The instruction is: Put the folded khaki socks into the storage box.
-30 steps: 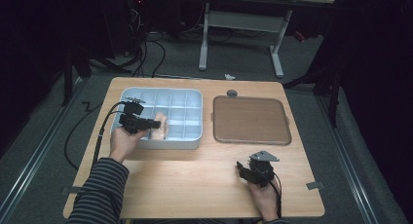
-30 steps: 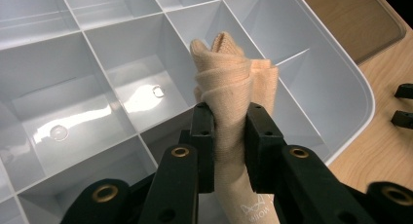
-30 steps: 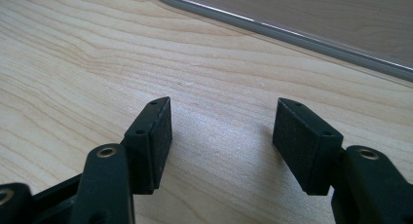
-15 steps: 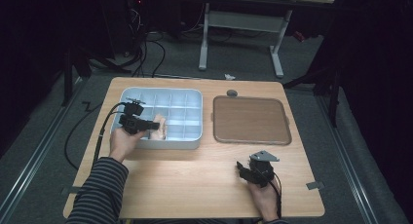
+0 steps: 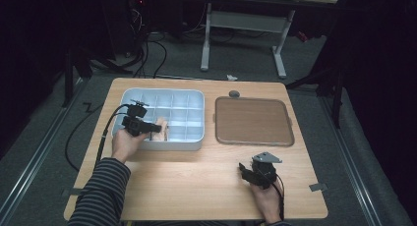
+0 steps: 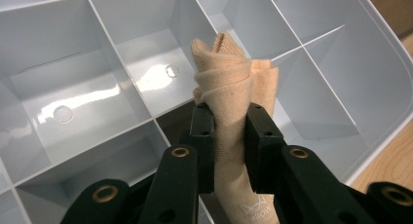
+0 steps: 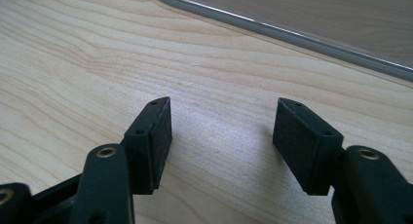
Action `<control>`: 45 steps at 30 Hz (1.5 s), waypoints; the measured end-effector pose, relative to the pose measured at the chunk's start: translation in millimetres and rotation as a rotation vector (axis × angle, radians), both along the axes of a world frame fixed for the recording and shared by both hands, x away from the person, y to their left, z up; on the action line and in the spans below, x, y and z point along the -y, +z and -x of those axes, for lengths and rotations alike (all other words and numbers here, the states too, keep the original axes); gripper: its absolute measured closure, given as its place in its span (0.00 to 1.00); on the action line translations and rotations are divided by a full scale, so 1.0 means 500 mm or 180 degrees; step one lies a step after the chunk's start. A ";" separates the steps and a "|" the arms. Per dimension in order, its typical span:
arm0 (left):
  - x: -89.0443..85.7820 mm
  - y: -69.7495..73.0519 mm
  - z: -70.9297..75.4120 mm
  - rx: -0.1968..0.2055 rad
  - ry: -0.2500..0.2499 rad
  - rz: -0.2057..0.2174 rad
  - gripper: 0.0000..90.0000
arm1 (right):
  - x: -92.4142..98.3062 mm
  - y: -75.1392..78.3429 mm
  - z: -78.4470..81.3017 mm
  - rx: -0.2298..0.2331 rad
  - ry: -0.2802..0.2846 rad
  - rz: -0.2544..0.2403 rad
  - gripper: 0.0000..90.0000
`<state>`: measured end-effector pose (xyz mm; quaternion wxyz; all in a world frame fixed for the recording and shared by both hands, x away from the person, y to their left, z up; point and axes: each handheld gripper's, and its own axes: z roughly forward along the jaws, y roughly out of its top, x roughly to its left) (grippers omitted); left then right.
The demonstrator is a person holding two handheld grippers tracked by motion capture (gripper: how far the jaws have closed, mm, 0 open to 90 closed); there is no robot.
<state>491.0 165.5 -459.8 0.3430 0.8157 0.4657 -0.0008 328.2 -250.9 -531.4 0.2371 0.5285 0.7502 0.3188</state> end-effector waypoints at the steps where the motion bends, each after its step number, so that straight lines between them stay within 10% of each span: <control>1: 0.000 -0.001 -0.001 -0.0010 -0.0001 -0.0007 0.85 | 0.000 0.000 0.000 0.0000 0.0000 0.0001 0.44; 45: 0.035 -0.039 -0.007 -0.0225 -0.0074 -0.0346 0.85 | 0.000 0.000 0.000 0.0000 -0.0004 -0.0003 0.44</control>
